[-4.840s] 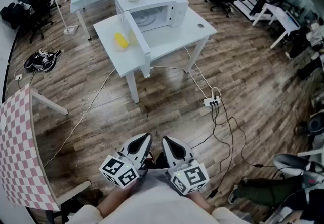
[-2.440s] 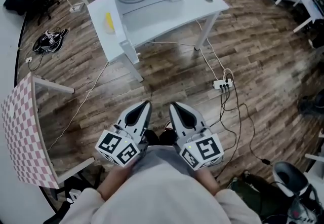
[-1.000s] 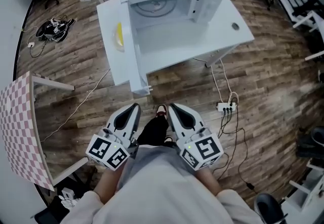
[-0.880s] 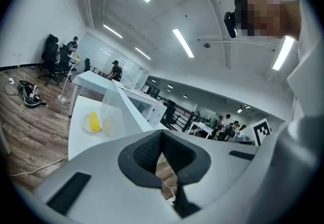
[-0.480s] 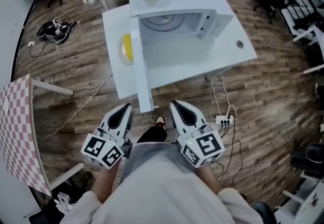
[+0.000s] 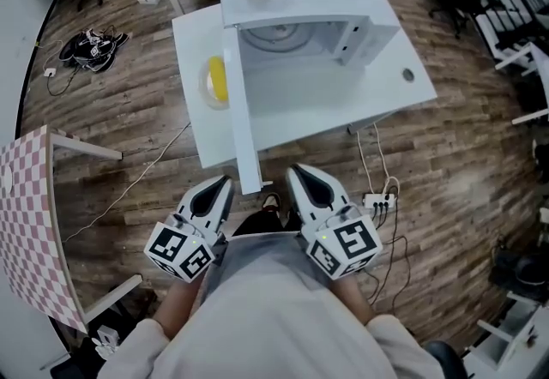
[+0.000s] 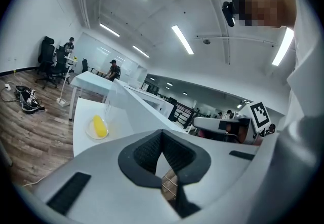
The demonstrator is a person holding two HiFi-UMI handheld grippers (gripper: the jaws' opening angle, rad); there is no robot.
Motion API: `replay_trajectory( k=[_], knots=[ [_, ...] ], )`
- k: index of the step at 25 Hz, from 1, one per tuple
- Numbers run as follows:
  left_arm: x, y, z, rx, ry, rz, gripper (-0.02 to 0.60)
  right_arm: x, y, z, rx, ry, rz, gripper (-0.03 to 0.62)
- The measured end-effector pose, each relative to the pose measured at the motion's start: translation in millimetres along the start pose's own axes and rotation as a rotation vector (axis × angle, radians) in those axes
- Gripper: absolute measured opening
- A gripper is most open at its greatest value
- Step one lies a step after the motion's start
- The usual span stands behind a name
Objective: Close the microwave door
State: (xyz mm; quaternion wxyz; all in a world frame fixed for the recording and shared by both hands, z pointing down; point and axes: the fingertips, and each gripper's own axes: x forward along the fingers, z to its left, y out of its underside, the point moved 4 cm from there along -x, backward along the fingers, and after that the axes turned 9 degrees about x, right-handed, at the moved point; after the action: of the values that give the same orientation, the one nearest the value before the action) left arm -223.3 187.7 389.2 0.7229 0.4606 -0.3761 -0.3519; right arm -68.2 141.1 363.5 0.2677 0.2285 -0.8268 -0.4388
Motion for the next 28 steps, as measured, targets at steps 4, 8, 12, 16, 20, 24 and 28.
replay_trajectory(
  k=[4, 8, 12, 16, 20, 24, 28],
  knots=[
    [4.5, 6.1, -2.0, -0.015, 0.023, 0.017, 0.014, 5.7, -1.5, 1.0, -0.002, -0.02, 0.011, 0.023],
    [9.9, 6.0, -0.8, 0.004, 0.029, 0.022, 0.014, 10.8, -2.5, -4.0, -0.004, -0.025, 0.023, 0.023],
    [13.3, 8.7, 3.8, -0.012, 0.001, 0.03, 0.014, 14.6, -3.9, -6.6, -0.001, -0.027, 0.034, 0.023],
    [17.9, 9.0, 2.8, -0.02, 0.018, 0.035, 0.014, 17.3, -2.9, -10.1, 0.0, -0.032, 0.042, 0.023],
    [22.6, 9.5, 4.9, -0.019, 0.022, 0.042, 0.013, 18.5, -3.4, -14.4, -0.005, -0.033, 0.049, 0.023],
    [27.4, 8.3, 4.7, -0.018, 0.03, 0.039, 0.013, 17.3, -7.0, -20.5, -0.013, -0.026, 0.052, 0.023],
    [32.2, 5.9, 3.1, -0.025, 0.039, 0.039, 0.014, 18.4, -9.3, -23.3, -0.016, -0.024, 0.055, 0.023]
  ],
)
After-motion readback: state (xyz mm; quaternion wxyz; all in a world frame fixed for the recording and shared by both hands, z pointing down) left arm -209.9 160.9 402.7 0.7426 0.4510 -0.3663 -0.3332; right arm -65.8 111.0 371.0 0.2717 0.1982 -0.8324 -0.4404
